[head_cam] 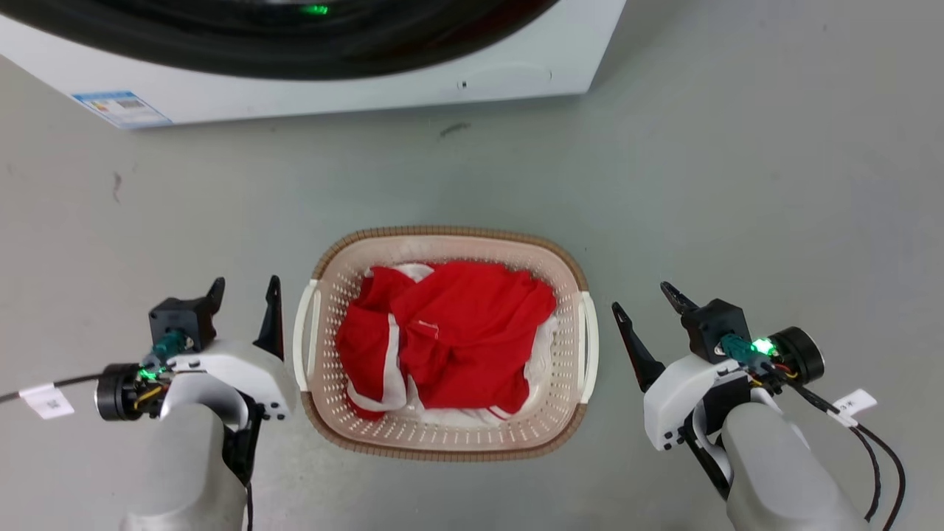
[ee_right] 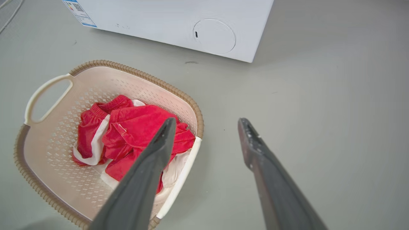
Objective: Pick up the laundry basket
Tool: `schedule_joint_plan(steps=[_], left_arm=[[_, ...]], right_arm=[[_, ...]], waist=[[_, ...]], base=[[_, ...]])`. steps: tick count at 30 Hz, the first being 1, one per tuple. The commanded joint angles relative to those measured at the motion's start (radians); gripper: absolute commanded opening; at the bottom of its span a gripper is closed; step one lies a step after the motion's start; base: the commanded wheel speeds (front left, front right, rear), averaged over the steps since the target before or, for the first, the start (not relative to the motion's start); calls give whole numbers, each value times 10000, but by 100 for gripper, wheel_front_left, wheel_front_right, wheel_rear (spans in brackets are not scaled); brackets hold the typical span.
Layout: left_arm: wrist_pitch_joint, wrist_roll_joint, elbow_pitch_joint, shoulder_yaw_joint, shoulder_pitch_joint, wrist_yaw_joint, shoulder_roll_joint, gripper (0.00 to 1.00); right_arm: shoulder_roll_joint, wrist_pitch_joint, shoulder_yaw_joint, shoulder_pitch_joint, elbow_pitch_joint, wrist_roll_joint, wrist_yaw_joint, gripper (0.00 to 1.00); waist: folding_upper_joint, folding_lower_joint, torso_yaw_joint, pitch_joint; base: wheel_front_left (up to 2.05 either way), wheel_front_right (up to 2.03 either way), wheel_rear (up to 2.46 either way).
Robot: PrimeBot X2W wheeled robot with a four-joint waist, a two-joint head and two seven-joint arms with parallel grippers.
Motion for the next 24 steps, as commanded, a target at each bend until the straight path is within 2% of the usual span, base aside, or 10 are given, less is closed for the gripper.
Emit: schedule_joint_plan(steps=[1,14,24], left_arm=[[-28,-28,98,-19,-185,5,75,100],[-27,-374,2049,-941,-1893,-15,560,100],[-27,-812,3221,-1725,-2657,-17,655,100]], right_arm=[[-23,-18,6,-242,162,-2,-7,100],[-20,-19,1057,-2005,2056,615,-7,100],[-23,-19,2182,-2736,3056,1298,-7,100]], waist=[[1,-2,-52,434],[1,-2,-167,2186],[1,-2,-133,2872]], base=[[0,0,0],[0,0,0],[0,0,0]])
